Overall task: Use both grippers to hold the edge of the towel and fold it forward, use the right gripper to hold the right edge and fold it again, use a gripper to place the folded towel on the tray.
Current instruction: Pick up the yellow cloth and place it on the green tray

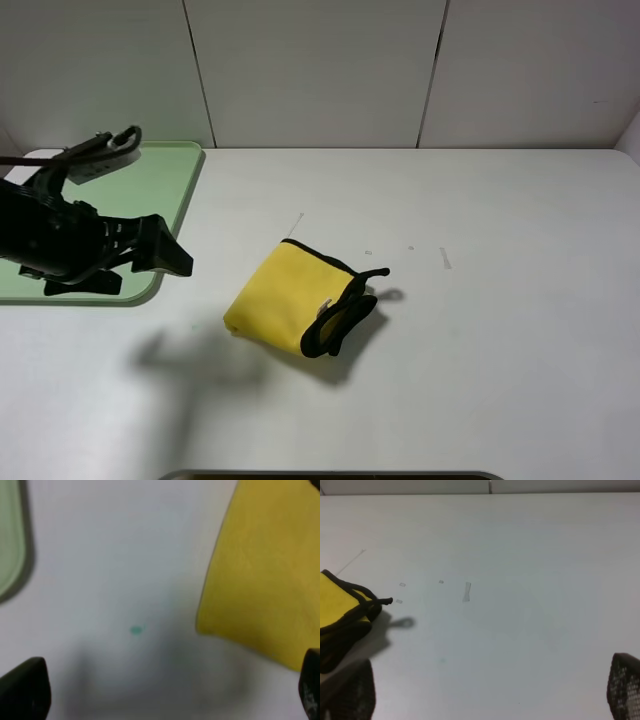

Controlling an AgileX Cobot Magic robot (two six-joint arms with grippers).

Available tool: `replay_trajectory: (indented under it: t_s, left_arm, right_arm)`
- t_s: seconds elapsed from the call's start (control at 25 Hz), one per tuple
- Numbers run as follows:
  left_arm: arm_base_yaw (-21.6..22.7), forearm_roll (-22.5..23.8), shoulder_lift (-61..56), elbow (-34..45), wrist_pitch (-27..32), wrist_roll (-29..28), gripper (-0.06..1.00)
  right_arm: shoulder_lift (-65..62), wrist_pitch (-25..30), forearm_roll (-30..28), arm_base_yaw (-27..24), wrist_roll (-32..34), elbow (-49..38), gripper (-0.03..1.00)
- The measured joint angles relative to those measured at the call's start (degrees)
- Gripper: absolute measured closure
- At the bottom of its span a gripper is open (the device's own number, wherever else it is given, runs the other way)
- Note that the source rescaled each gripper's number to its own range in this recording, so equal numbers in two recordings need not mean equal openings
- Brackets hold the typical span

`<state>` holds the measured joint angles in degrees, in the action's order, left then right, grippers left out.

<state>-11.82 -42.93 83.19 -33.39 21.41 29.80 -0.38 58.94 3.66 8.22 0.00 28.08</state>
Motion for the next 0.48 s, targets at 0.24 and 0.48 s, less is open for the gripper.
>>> replay_trajectory:
  t_s: [0.24, 0.48]
  left_arm:
    - [-4.6, -0.5, 9.6, -6.9, -0.1, 0.6, -0.05]
    - [-8.3, -1.5, 17.4, -12.6, -0.2, 0.6, -0.05]
  right_arm:
    - [0.0, 0.0, 0.0, 0.0, 0.0, 0.0, -0.03]
    - [0.0, 0.0, 0.0, 0.0, 0.0, 0.0, -0.03]
